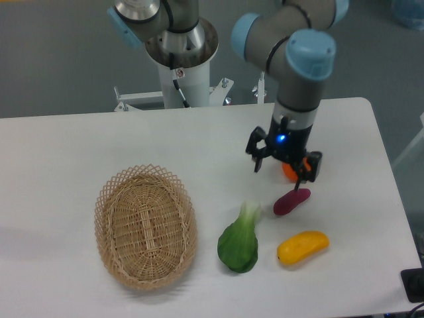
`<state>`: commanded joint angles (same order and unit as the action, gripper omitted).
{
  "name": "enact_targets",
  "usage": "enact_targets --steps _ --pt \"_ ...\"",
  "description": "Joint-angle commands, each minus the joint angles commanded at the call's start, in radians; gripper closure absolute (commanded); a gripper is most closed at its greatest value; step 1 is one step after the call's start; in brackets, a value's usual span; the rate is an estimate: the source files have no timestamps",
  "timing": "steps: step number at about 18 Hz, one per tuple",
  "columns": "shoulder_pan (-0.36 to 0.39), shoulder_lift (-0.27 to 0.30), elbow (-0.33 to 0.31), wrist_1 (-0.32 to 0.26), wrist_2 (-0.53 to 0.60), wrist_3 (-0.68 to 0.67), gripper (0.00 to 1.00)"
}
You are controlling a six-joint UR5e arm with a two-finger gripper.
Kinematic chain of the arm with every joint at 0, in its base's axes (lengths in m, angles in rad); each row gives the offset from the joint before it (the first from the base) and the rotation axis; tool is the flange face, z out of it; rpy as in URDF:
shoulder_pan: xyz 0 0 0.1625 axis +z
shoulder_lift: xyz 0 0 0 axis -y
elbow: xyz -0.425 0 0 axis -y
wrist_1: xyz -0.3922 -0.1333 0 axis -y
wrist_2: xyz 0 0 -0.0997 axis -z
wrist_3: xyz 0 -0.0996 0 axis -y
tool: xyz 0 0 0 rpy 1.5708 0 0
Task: Pick up the green vegetable from the table
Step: 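Move the open gripper over toward the green bok choy stem, then lower the gripper onto the bok choy stem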
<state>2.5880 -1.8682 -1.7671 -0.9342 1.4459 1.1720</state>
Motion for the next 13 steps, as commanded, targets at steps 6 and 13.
enact_targets --steps 6,13 --pt "-0.075 -0.095 -0.008 0.096 0.097 -0.079 0.00" --pt "-0.083 -0.130 -0.043 0.176 0.106 -0.101 0.00"
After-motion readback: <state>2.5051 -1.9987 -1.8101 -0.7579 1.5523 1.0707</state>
